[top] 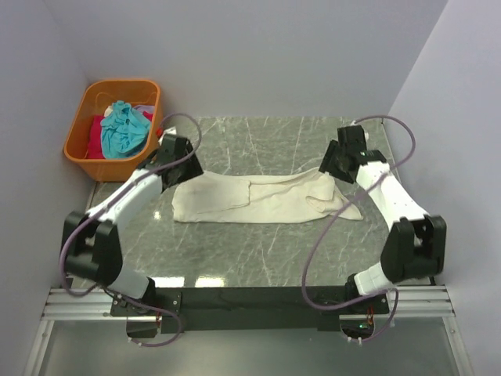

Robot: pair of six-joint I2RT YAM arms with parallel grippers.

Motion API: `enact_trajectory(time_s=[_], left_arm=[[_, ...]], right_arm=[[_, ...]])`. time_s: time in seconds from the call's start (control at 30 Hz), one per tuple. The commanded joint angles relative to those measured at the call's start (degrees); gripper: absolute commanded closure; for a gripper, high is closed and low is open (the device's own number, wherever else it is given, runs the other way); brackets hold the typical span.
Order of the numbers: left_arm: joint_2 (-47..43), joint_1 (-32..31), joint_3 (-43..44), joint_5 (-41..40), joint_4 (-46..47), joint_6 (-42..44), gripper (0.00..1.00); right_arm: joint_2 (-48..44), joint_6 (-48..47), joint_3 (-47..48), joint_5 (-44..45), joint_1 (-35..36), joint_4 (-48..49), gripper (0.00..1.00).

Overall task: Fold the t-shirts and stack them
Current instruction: Flatten the tshirt out

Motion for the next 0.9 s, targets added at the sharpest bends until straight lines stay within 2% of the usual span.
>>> enact_trajectory(time_s=[0.0, 0.07, 0.2, 0.5, 0.87], left_arm=[[-7.59, -0.11, -8.74, 7.09, 4.09, -4.77, 0.37], [-9.01, -0.19, -14.2, 8.17, 5.59, -6.78, 0.47], [-7.62, -0.28, -17.46, 9.05, 7.54, -7.41, 0.59], [-0.32, -0.46, -17.11, 10.19, 9.12, -7.59, 0.58], [1.18, -1.95, -16.58, 8.08, 6.13, -7.76, 0.46]], right_arm=[[-7.64, 2.95, -8.02, -1.22, -0.26, 4.19, 0.31], [-10.73, 3.66, -10.85, -1.49, -0.17, 5.68, 0.31], [-14.42, 4.89, -16.57, -2.62, -0.26, 8.15, 0.31], [-14.87, 5.24, -18.69, -3.95, -0.26, 9.21, 0.31], [-15.04, 5.07, -19.13, -3.86, -0.17, 9.91, 0.31]])
